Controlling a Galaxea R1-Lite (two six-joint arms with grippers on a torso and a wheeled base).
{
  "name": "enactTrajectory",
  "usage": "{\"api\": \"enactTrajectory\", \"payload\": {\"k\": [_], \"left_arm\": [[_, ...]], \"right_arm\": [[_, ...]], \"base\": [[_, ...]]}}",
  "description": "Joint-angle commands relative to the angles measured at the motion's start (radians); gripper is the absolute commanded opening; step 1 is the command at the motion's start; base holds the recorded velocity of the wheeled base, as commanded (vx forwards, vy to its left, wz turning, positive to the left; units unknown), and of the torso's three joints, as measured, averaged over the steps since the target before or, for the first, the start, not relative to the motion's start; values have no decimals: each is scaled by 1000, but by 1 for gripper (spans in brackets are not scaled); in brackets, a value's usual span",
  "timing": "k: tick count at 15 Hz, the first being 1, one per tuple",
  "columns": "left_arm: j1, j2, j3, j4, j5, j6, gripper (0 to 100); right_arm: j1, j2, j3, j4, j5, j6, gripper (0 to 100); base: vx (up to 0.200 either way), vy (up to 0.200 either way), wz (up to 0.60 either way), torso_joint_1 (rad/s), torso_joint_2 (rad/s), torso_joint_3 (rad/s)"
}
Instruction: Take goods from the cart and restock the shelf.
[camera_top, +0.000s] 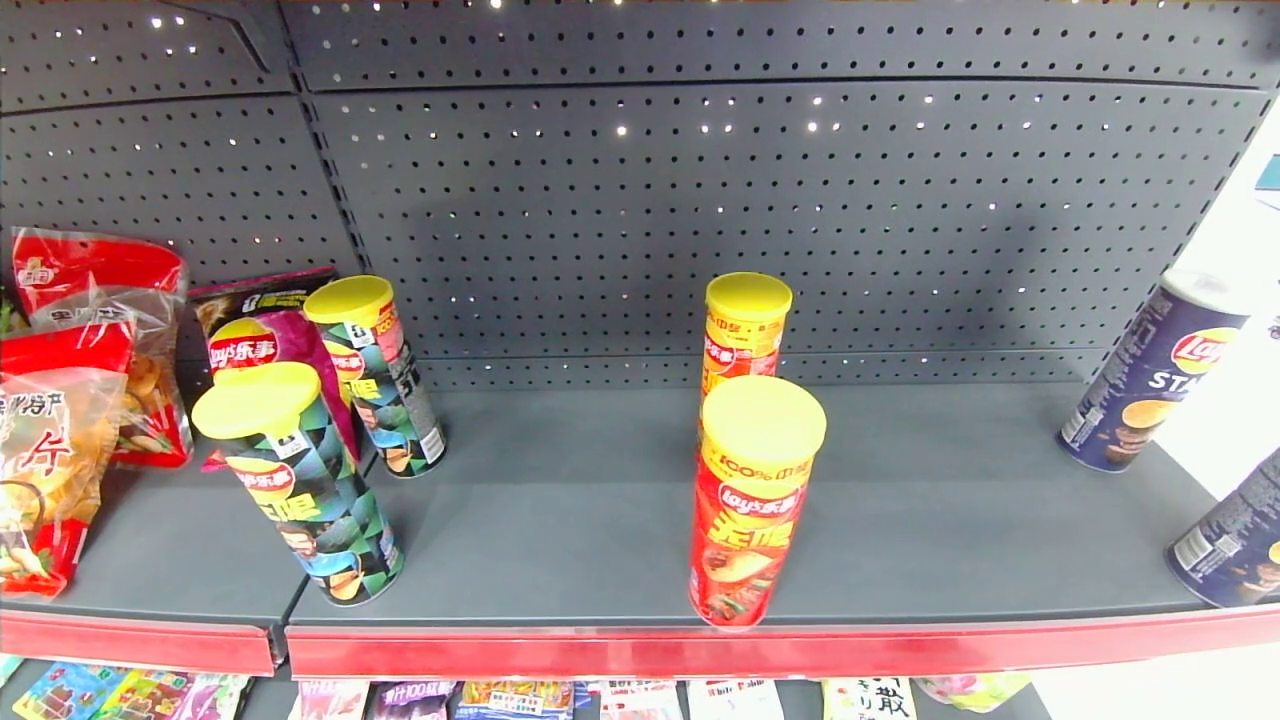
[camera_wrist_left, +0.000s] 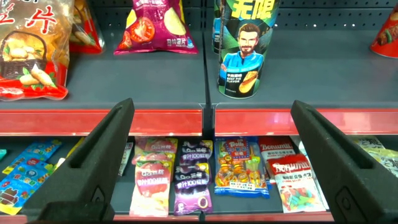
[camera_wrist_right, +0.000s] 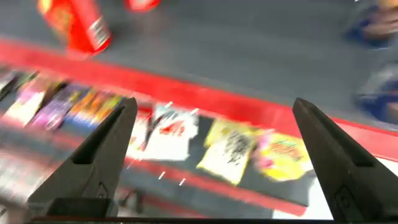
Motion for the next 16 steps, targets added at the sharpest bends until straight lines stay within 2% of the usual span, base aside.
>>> {"api": "enactTrajectory", "payload": {"k": [1, 3, 4, 6, 7, 8, 16], "left_arm": [[0, 1, 0, 0, 0, 0, 100], [0, 1, 0, 0, 0, 0, 100], [0, 1, 0, 0, 0, 0, 100], [0, 1, 0, 0, 0, 0, 100], [0, 1, 0, 0, 0, 0, 100], [0, 1, 0, 0, 0, 0, 100], [0, 1, 0, 0, 0, 0, 100]], "right_arm": [[-50, -119, 25, 7, -26, 2, 100], [-50, -119, 55, 12, -193, 14, 100], [-50, -119, 64, 9, -213, 22, 100], [-47, -119, 71, 30, -220, 57, 100], [-11, -121, 71, 32, -213, 78, 100], [82, -148, 71, 32, -212, 83, 100], [52, -216, 71, 32, -204, 83, 100]], "base": [[0, 0, 0, 0, 0, 0], [0, 0, 0, 0, 0, 0], [0, 0, 0, 0, 0, 0], [0, 0, 0, 0, 0, 0], [0, 0, 0, 0, 0, 0], [0, 0, 0, 0, 0, 0], [0, 0, 0, 0, 0, 0]]}}
